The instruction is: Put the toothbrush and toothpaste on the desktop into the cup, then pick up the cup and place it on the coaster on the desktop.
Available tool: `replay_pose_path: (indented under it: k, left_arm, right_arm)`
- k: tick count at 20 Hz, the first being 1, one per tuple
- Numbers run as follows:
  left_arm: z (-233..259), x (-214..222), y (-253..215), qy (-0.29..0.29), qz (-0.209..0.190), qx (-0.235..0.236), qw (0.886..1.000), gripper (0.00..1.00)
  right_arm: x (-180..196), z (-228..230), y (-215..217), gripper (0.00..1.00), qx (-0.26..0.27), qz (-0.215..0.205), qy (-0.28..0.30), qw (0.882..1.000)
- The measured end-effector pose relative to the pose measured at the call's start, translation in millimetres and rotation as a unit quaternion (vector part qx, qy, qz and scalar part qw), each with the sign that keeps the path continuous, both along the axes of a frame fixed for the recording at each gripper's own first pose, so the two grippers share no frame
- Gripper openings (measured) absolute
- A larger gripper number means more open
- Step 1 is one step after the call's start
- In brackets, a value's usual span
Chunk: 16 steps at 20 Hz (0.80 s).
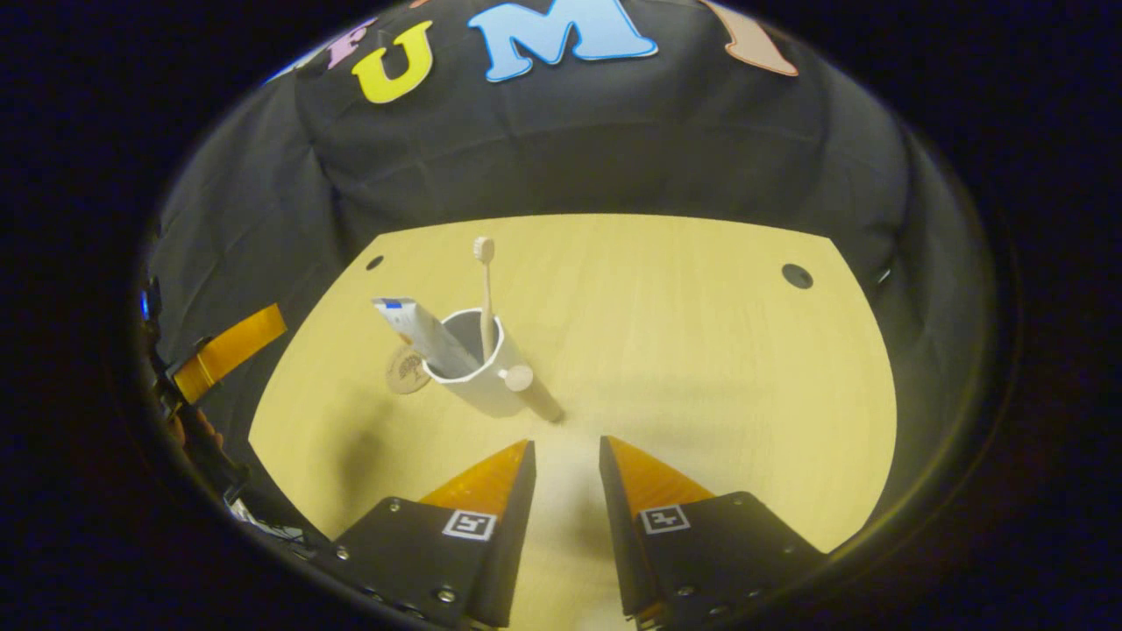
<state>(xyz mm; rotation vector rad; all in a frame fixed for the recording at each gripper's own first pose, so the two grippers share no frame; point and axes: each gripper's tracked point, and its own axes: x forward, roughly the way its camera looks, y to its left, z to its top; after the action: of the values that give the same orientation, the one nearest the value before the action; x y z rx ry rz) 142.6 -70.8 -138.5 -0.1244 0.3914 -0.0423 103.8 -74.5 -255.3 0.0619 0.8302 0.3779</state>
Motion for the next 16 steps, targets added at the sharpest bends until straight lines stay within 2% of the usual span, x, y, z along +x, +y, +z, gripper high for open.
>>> replay_pose_path:
  k: [2,3,4,6,9,11,16]
  left_arm:
    - [-4,-9,15,0.006,0.009,0.001,1.000,0.64]
    - [-4,-13,23,0.008,0.015,0.003,1.000,0.64]
    - [-4,-17,29,0.010,0.017,0.003,1.000,0.70]
    - [-6,-24,42,0.013,0.023,0.007,1.000,0.73]
    - [-7,-32,64,0.019,0.040,0.009,0.999,0.70]
    - [-10,-37,79,0.023,0.055,0.004,0.998,0.68]
    - [-15,-52,115,0.037,0.096,-0.005,0.995,0.70]
  right_arm:
    - [4,-3,7,0.48,-0.022,0.020,0.006,1.000]
    - [7,-4,11,0.48,-0.039,0.033,0.007,0.999]
    - [10,-7,12,0.48,-0.060,0.046,0.009,0.997]
    - [15,-10,16,0.49,-0.101,0.079,0.014,0.992]
    - [26,-17,22,0.48,-0.160,0.128,0.021,0.979]
    - [32,-20,28,0.58,-0.181,0.154,0.031,0.971]
    - [47,-27,39,0.58,-0.207,0.192,0.052,0.958]
